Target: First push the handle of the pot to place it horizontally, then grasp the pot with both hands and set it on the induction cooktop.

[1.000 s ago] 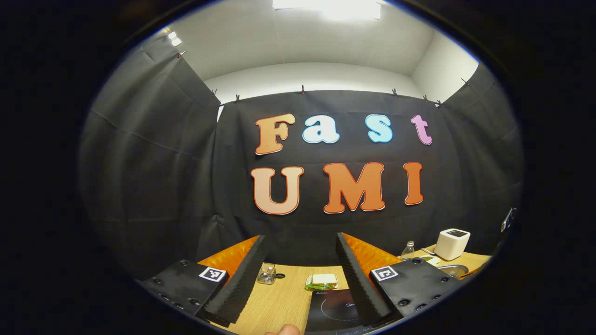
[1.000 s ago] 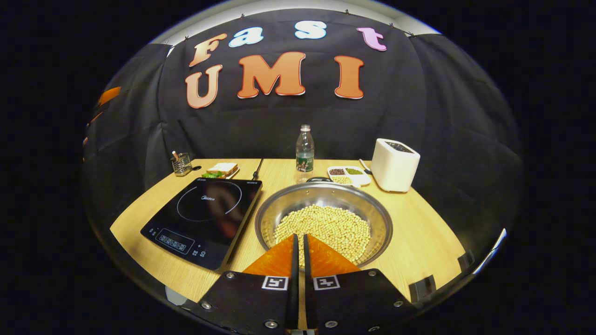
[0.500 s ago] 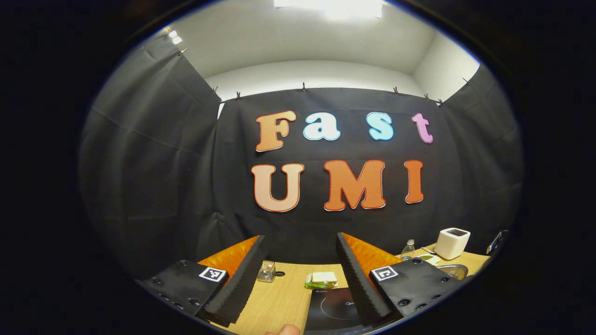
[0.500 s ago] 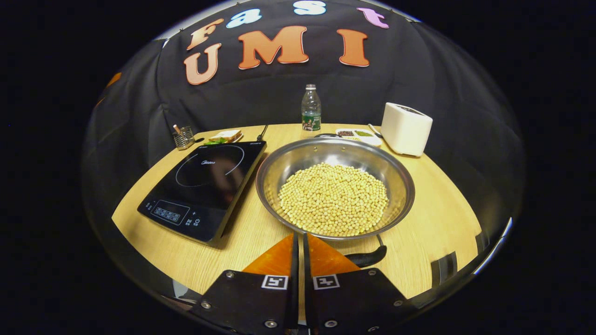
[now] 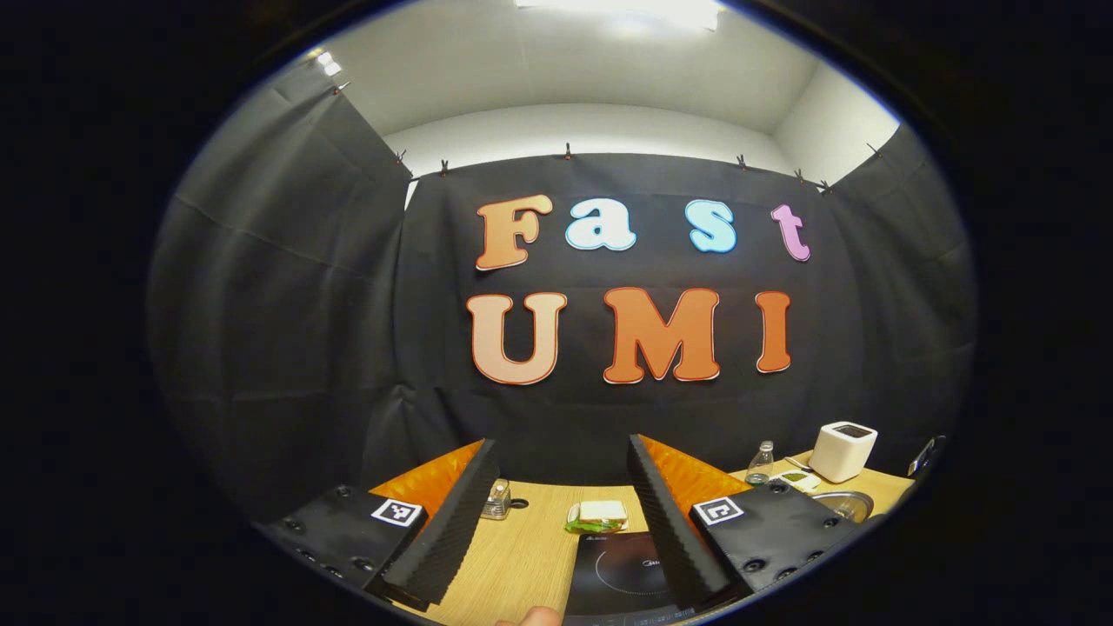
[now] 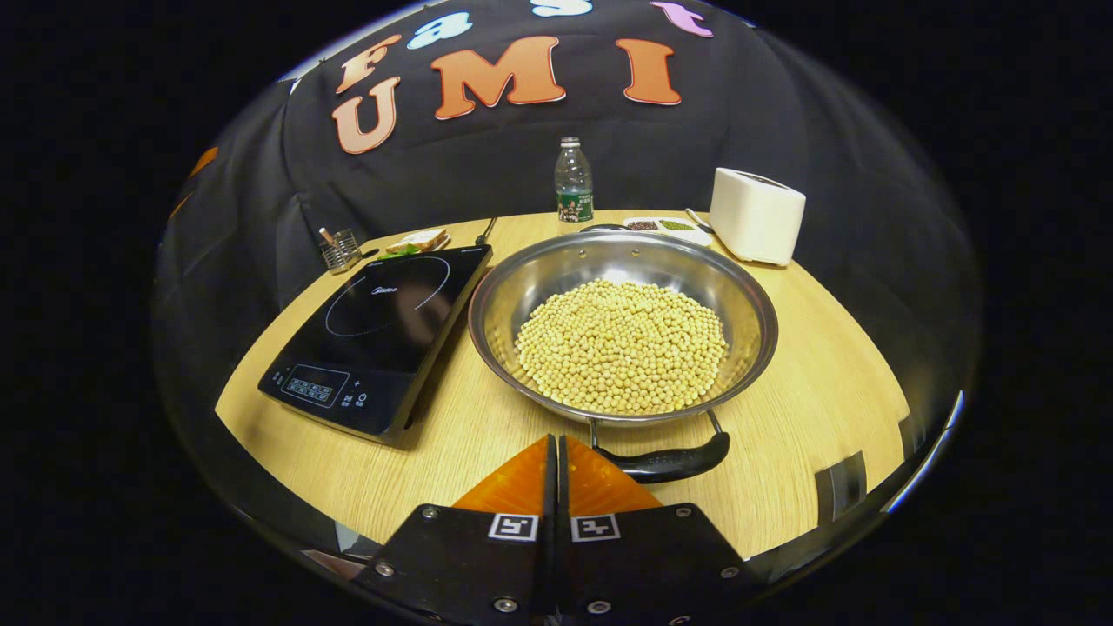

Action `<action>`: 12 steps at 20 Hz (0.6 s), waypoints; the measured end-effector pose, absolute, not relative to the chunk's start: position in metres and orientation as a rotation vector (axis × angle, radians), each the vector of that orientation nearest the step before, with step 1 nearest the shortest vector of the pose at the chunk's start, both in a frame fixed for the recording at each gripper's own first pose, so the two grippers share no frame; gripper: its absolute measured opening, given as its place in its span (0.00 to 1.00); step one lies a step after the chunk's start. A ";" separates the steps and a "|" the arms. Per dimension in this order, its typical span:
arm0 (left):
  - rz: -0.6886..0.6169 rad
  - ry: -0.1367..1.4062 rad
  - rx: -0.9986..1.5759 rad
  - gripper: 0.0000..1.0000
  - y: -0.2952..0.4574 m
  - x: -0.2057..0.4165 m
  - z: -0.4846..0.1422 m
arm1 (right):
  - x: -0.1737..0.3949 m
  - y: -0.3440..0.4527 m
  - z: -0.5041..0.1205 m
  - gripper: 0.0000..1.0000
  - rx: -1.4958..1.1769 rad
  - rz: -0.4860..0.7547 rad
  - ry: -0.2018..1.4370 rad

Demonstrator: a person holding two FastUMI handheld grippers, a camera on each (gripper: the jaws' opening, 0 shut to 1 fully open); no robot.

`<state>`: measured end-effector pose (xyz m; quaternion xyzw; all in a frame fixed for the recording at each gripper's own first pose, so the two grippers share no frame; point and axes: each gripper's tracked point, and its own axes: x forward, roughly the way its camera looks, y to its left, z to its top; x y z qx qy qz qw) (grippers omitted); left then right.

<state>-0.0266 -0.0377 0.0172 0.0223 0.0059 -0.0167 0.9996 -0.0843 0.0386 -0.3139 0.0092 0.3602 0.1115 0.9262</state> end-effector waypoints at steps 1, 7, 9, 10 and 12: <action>-0.034 0.014 0.042 0.99 -0.037 -0.025 0.017 | -0.083 0.035 -0.314 0.00 0.018 0.220 0.740; -0.033 0.023 0.035 0.99 -0.038 -0.023 0.015 | -0.080 0.012 -0.313 0.00 0.032 0.169 0.749; -0.035 0.025 0.035 0.98 -0.040 -0.022 0.014 | -0.079 0.005 -0.315 0.00 0.039 0.152 0.750; -0.036 0.026 0.035 0.98 -0.041 -0.022 0.014 | -0.077 0.001 -0.315 0.00 0.043 0.144 0.751; -0.037 0.028 0.039 0.99 -0.042 -0.023 0.014 | -0.077 -0.007 -0.314 0.00 0.048 0.128 0.751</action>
